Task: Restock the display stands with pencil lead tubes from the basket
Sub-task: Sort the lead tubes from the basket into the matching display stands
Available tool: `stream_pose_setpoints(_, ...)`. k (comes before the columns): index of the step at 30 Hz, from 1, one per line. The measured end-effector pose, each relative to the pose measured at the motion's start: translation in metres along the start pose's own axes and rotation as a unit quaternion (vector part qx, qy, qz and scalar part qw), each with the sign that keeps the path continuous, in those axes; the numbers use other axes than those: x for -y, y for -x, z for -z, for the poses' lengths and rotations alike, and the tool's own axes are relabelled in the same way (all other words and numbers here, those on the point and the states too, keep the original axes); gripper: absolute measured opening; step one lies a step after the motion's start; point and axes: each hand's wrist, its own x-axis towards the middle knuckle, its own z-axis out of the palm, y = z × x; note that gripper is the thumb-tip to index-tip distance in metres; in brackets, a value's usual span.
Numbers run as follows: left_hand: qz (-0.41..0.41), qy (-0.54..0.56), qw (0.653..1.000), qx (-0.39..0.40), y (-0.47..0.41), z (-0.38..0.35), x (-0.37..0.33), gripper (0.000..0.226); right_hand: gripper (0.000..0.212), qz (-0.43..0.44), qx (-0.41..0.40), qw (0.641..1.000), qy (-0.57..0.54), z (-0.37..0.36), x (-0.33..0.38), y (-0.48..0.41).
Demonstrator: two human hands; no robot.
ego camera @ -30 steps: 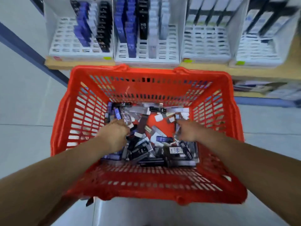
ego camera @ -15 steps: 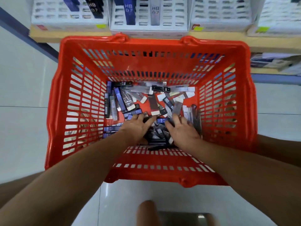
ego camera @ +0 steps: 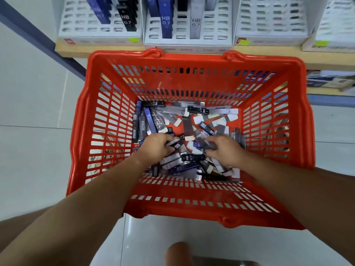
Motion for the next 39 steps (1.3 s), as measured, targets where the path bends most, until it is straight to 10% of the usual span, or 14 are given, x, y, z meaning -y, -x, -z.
stream_pose_setpoints(3,0.053,0.080,0.995,-0.025,0.002,0.006,-0.004,0.019,0.018,-0.023,-0.004,0.999,-0.037,0.010,0.006,-0.008)
stream_pose_setpoints(9,0.149,0.355,0.922,-0.047,0.003,0.036,-0.017,0.058,0.020,-0.063,-0.069,0.965,-0.246,0.029,0.023,-0.020)
stream_pose_setpoints(14,0.152,0.637,0.755,-0.006,0.022,0.058,-0.057,0.056,0.023,-0.190,-0.090,0.778,-0.592,0.047,0.046,-0.026)
stream_pose_setpoints(22,0.110,0.708,0.695,-0.053,0.041,0.055,-0.104,0.020,0.034,-0.158,-0.001,0.659,-0.735,0.074,0.094,-0.012)
stream_pose_setpoints(29,0.050,0.679,0.723,-0.114,0.062,0.074,-0.119,0.021,0.033,-0.085,0.009,0.629,-0.773,0.092,0.108,0.004)
stream_pose_setpoints(39,0.012,0.460,0.823,-0.333,0.076,0.098,-0.144,0.027,0.073,0.054,-0.043,0.748,-0.661,0.096,0.153,0.043)
